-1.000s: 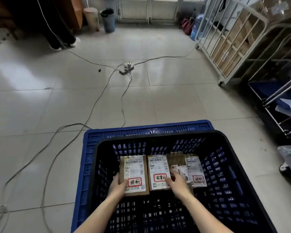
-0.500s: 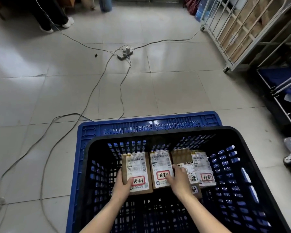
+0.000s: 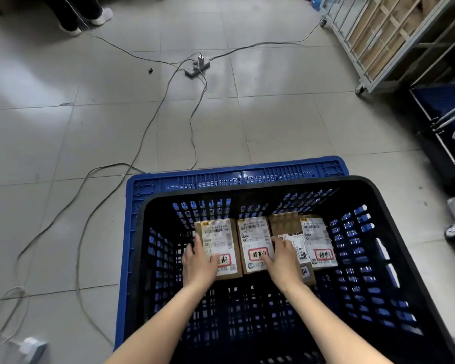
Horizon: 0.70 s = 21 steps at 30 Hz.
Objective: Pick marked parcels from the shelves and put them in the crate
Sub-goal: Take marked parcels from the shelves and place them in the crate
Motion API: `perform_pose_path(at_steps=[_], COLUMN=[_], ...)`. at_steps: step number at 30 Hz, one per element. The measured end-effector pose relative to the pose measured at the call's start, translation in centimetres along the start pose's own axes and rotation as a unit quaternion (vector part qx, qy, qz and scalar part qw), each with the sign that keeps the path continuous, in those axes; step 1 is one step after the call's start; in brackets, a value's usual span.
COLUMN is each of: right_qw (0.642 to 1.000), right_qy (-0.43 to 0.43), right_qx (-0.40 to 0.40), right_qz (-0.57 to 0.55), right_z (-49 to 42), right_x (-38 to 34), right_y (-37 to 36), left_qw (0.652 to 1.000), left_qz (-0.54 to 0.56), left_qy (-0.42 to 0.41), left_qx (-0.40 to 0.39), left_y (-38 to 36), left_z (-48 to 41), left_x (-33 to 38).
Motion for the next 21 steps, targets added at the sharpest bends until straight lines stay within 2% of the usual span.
perform_pose_path(at_steps=[4, 9, 21], right_qw=[0.996, 0.987, 0.969], right_qy=[0.066, 0.114, 0.177], right_qx=[0.032, 0.034, 0.079], right_qz=[0.06, 0.108, 0.155], right_z=[2.0, 4.7, 14.5], right_x=[-0.5, -0.1, 5.5], right_y=[2.2, 4.9, 12.6], left_qw=[0.992, 0.97, 0.905], left_qz=[-0.105, -0.177, -0.332], left_qy=[-0.075, -0.164, -0.266], left_qx=[0.002, 0.001, -0.008], left_y=[1.3, 1.3, -1.4], left_z=[1.5, 4.2, 16.5], left_x=[2.4, 5.2, 10.7])
Point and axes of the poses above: each hand's wrist, its own z-axis away from the middle knuckle, its own y-axis out of the back of the hand, x = y × z, the point moved 6 cm from there along -z, towards the middle knuckle, and after that the axes turned 9 degrees about -y, right-handed, at the moved point
